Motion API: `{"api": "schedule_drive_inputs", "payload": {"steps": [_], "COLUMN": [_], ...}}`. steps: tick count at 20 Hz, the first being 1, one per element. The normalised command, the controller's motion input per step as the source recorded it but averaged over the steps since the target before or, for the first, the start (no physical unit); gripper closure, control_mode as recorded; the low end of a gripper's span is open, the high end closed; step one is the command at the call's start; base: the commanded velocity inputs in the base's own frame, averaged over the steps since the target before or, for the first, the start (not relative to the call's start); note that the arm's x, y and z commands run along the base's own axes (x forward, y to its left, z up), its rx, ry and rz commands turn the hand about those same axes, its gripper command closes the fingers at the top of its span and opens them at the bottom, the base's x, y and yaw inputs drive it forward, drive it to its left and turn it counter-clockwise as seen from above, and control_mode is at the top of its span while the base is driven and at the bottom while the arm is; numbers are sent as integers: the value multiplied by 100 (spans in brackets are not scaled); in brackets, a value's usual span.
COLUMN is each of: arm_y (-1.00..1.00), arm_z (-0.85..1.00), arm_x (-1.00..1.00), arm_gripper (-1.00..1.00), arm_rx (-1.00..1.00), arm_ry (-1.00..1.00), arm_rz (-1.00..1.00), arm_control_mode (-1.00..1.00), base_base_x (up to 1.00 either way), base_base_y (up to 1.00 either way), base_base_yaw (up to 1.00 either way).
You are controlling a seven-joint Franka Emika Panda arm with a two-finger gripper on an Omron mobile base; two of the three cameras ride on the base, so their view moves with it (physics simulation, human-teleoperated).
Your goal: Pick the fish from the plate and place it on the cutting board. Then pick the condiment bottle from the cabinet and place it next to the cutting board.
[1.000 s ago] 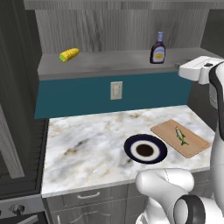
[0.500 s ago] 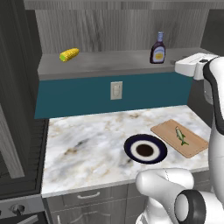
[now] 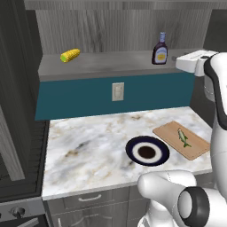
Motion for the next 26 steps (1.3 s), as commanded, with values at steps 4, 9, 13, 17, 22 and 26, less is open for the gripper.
{"api": "schedule_drive_inputs", "payload": {"steps": [4,9,13,17,22,26], "arm_y": [0,0,0,0,0,0], "arm_z": [9,3,0,0,2,0], "arm_x": [0,0,0,0,0,3], "arm_gripper": [-100,-100,-100,-100,-100,-100], "arm_rx": [1,0,1,3,1,0], "arm_ry": [-1,-2,-5,-8,-4,0], "arm_rz": [0,0,0,0,0,0], "arm_control_mode": [-100,-100,-100,-100,-100,-100], "base_base_x": [0,0,0,0,0,0], "base_base_y": [0,0,0,0,0,0], "base_base_yaw": [0,0,0,0,0,0]}}
